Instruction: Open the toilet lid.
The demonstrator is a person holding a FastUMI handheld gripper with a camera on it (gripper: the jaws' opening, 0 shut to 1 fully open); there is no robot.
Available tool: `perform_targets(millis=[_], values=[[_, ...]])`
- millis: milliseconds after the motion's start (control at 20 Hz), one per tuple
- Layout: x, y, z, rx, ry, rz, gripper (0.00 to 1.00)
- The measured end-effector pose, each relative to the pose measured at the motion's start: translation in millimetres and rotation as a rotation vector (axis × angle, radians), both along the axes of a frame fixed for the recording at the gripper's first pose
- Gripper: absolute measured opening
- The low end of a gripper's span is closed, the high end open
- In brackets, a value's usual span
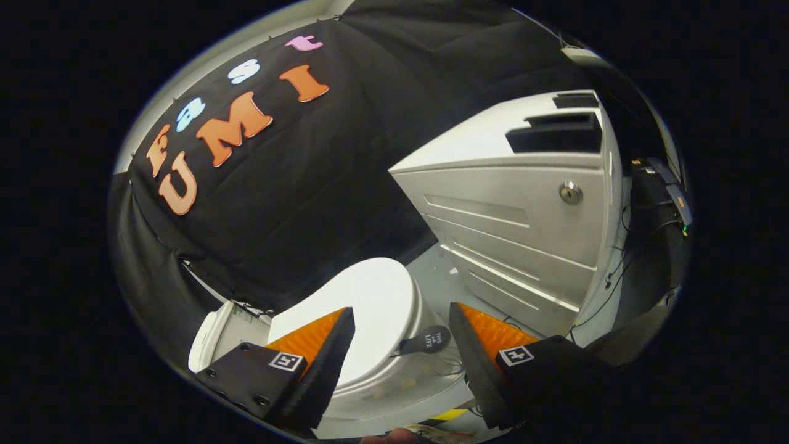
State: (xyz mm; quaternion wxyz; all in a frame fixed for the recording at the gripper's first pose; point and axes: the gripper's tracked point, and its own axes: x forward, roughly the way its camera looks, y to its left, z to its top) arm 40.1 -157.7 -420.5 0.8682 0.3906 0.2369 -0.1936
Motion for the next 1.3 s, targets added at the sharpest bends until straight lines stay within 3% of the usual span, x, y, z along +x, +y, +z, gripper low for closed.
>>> perform_targets(millis=[300, 450, 800, 1000, 1100, 1300], values=[[-22, -6, -56, 0.063, 0.029, -0.083, 0.99], [-25, 4, -81, 0.176, 0.021, -0.127, 0.99], [-13, 45, -99, 0.348, 0.044, -0.039, 0.96], [-2, 58, -102, 0.395, 0.033, -0.013, 0.77], [3, 54, -105, 0.406, 0.023, -0.052, 0.7], [16, 40, -110, 0.379, 0.011, -0.132, 0.44]])
